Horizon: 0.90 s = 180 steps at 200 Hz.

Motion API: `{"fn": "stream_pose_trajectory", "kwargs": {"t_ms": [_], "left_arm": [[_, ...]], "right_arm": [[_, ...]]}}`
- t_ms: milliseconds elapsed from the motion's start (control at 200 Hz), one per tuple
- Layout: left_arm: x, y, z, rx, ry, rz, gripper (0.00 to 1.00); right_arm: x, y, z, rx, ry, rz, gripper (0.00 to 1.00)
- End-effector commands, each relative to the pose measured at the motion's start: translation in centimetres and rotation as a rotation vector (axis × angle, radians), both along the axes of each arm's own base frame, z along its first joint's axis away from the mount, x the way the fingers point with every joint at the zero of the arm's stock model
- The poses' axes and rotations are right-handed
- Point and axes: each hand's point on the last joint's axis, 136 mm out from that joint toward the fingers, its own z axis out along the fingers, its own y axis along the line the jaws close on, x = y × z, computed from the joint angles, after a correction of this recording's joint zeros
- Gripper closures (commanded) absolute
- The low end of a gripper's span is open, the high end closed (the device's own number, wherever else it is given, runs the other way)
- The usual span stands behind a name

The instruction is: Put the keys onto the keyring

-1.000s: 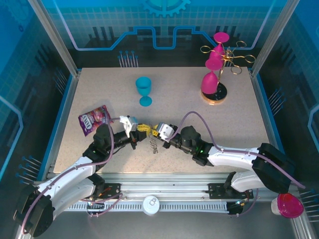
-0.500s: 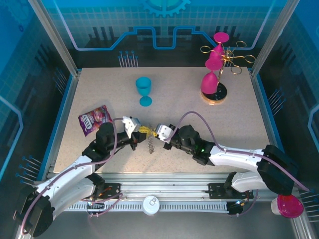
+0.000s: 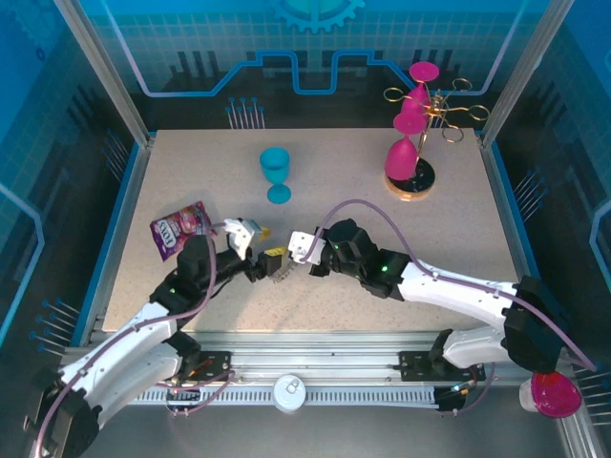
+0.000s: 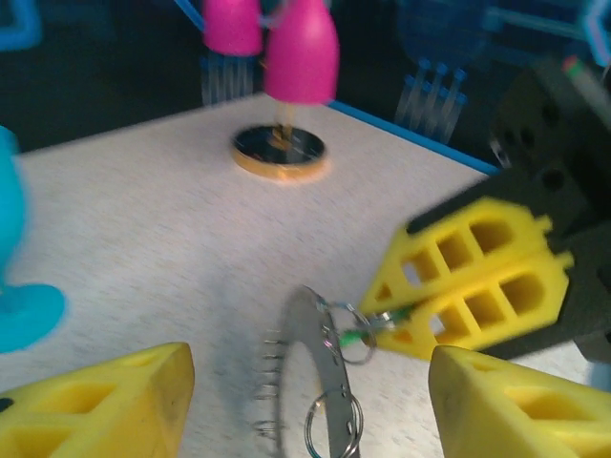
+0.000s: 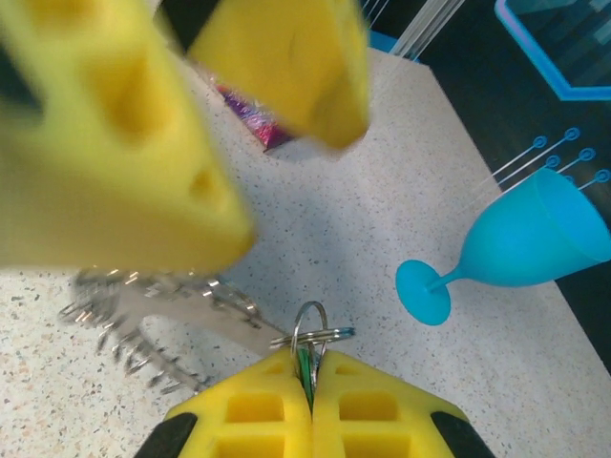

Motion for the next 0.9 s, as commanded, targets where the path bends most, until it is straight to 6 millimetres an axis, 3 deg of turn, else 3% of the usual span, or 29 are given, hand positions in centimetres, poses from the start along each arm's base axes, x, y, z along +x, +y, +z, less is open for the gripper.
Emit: {"fn": "stream_pose_trajectory", "kwargs": {"t_ms": [0, 140, 275, 345, 425, 520, 645, 801, 896], "left_arm": [[2.5, 5.8, 1.9, -0.084, -0.048, 0.372, 0.27], [2.9, 12.2, 3.1, -0.156, -0.081, 0.715, 0.24], [2.5, 15.7, 3.5, -0.209, -0.103, 0.900, 0.24], [2.2, 16.8, 3.9, -0.226, -0.119, 0.957, 0.24], [2.2, 17.2, 4.1, -0.227, -0.129, 0.980, 0.23], [2.5, 17.3, 3.5, -0.217, -0.118, 0.984, 0.22], [2.9, 17.2, 2.3, -0.208, -0.087, 0.980, 0.20], [3.4, 17.0, 1.4, -0.182, -0.068, 0.975, 0.19], [3.8, 16.8, 0.6, -0.132, -0.057, 0.970, 0.18]], "right_arm": [[1.1, 1.5, 0.6, -0.006, 0.016, 0.020, 1.00], [2.8, 5.4, 1.7, 0.058, 0.023, 0.064, 1.00], [4.4, 9.2, 3.1, 0.125, -0.002, 0.112, 1.00], [4.9, 10.5, 2.3, 0.119, -0.007, 0.143, 1.00], [4.7, 11.1, -0.7, 0.044, -0.031, 0.198, 1.00], [4.3, 10.0, -5.1, -0.082, -0.056, 0.241, 1.00], [3.2, 7.0, -9.9, -0.237, -0.048, 0.277, 1.00], [1.7, 2.3, -12.5, -0.382, -0.009, 0.258, 0.99], [1.5, -1.1, -14.1, -0.513, 0.018, 0.180, 0.84]]}}
